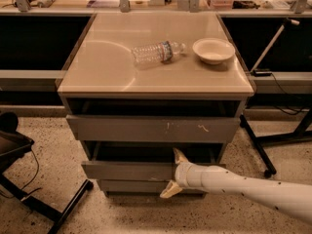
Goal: Open middle drawer
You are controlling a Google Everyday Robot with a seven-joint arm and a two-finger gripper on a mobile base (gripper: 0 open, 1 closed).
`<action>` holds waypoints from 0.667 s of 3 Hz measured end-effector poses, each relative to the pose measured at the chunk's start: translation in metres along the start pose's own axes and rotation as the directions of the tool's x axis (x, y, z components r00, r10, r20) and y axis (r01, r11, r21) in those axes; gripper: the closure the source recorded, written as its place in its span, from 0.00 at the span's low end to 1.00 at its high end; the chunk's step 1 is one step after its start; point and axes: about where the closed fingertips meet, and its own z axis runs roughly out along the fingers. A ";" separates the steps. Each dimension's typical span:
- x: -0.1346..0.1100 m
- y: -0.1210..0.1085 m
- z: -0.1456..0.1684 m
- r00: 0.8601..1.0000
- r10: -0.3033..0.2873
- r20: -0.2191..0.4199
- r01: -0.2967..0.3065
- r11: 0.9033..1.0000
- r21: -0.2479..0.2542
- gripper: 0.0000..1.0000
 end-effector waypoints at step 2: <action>0.018 -0.007 0.014 0.997 -0.015 -0.077 0.012 0.999 -0.048 0.00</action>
Offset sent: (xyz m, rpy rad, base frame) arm 0.0425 -0.0234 -0.0252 -0.1614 0.1213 0.0002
